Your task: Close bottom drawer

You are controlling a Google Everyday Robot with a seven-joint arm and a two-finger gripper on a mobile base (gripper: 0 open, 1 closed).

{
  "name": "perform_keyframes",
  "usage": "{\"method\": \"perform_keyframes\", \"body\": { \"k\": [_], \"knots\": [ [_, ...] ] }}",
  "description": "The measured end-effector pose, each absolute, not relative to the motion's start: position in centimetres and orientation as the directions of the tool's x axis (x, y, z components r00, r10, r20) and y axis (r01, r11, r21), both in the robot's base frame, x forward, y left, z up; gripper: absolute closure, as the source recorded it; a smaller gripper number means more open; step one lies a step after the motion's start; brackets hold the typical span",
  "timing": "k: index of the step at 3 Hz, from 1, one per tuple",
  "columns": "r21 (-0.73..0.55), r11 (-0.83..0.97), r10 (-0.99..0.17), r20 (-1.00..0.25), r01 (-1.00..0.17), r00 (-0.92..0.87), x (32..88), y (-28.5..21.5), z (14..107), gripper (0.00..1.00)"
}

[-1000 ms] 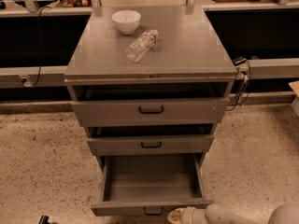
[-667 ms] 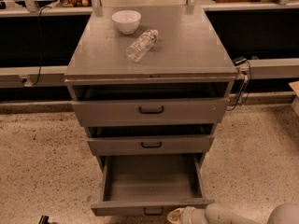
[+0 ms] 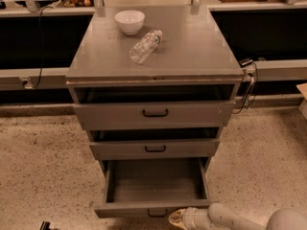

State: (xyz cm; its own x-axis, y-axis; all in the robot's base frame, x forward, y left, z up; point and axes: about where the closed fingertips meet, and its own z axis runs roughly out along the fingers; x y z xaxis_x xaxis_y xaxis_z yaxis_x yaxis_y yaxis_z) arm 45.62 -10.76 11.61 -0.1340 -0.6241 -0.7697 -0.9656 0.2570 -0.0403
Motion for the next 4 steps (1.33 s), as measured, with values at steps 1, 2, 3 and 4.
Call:
{"method": "perform_keyframes", "body": {
  "k": [1,2,3,4],
  "knots": [
    [-0.041,0.257,-0.624,-0.77,-0.966,-0.134,45.6,-10.8,11.6,1.0],
    [-0.125,0.252,-0.622,-0.781,-0.96,-0.061,48.9,-10.7,12.5,1.0],
    [-0.126,0.251,-0.622,-0.781,-0.96,-0.06,48.9,-10.7,12.5,1.0],
    [-0.152,0.191,-0.642,-0.767,-0.97,-0.007,49.6,-9.5,12.3,1.0]
  ]
}}
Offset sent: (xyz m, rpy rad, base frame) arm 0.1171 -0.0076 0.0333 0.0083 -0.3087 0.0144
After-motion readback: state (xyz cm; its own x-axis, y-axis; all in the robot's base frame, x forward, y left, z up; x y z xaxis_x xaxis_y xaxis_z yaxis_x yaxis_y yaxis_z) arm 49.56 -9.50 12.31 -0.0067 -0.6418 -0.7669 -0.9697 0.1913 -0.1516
